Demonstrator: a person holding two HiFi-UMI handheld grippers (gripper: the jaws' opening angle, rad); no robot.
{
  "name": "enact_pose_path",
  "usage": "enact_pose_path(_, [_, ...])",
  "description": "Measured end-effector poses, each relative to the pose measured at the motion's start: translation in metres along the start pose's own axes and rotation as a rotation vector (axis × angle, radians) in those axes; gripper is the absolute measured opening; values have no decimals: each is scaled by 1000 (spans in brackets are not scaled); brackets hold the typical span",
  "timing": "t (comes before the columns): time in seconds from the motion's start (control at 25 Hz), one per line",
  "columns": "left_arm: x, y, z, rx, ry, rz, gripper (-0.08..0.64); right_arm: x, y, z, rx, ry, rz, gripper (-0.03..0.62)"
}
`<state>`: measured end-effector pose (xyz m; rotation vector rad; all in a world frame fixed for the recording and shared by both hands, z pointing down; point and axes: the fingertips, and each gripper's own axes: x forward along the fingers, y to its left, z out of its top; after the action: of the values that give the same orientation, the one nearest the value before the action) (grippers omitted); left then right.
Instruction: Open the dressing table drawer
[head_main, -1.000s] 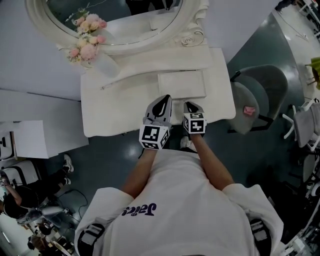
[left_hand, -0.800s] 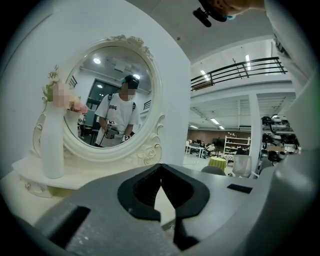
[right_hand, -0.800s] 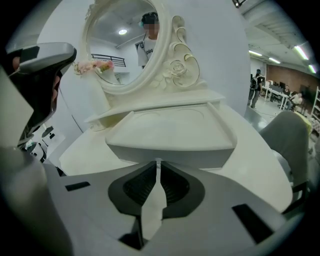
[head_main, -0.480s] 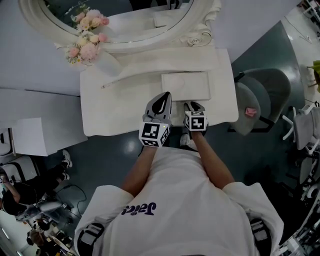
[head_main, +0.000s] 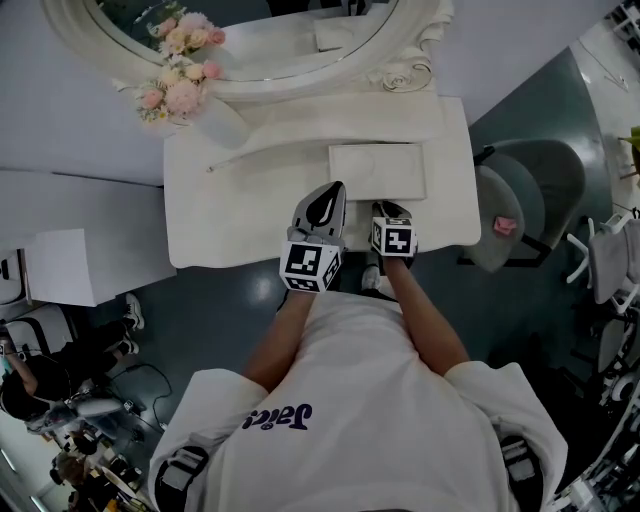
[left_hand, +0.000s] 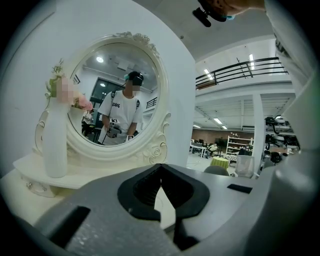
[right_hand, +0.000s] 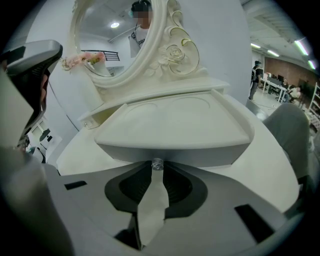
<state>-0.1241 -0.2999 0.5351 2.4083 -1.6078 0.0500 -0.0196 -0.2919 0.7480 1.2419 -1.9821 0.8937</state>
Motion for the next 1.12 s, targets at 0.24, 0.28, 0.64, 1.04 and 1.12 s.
enact_pose_path(0.24, [-4, -1, 1, 4, -3, 4, 14, -1, 1, 0, -6, -8, 3, 77])
enact_pose_path(0.28, [-4, -2, 1, 5, -3, 4, 14, -1, 0, 0, -6, -7, 2, 77])
enact_pose_path(0.64, [-9, -11, -4, 6, 2, -5, 14, -8, 3, -11, -7, -1, 11, 74])
enact_pose_path(1.04, [-15, -29, -10, 12, 5, -32, 14, -20, 5, -28, -20, 7, 12, 74])
enact_pose_path(1.12, [-17, -32, -10, 16, 4, -36, 14, -23, 6, -31, -22, 9, 12, 74])
